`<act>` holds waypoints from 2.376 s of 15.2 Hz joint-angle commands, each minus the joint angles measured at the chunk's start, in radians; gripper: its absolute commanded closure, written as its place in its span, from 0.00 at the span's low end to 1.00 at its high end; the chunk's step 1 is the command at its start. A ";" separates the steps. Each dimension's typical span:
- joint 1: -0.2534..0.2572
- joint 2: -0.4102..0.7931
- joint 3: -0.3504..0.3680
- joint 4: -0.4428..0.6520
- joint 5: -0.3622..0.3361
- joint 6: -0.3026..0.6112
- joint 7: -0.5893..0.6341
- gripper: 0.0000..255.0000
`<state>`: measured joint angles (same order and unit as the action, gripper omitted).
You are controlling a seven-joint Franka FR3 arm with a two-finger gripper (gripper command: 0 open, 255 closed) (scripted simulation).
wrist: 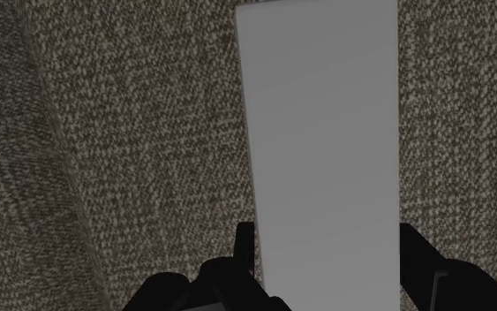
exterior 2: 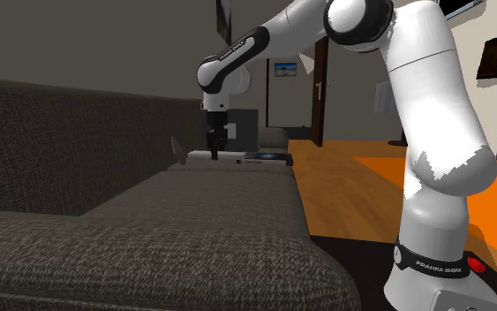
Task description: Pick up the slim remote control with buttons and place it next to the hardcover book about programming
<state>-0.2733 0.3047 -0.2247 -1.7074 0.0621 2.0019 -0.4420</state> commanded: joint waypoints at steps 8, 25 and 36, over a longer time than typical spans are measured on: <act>-0.135 0.018 -0.064 0.024 0.026 -0.010 -0.206 1.00; -0.293 0.146 -0.108 0.109 0.086 0.023 -0.419 1.00; -0.297 0.189 -0.098 0.060 0.103 0.114 -0.429 1.00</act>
<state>-0.5700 0.4938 -0.3231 -1.6461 0.1650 2.1135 -0.8714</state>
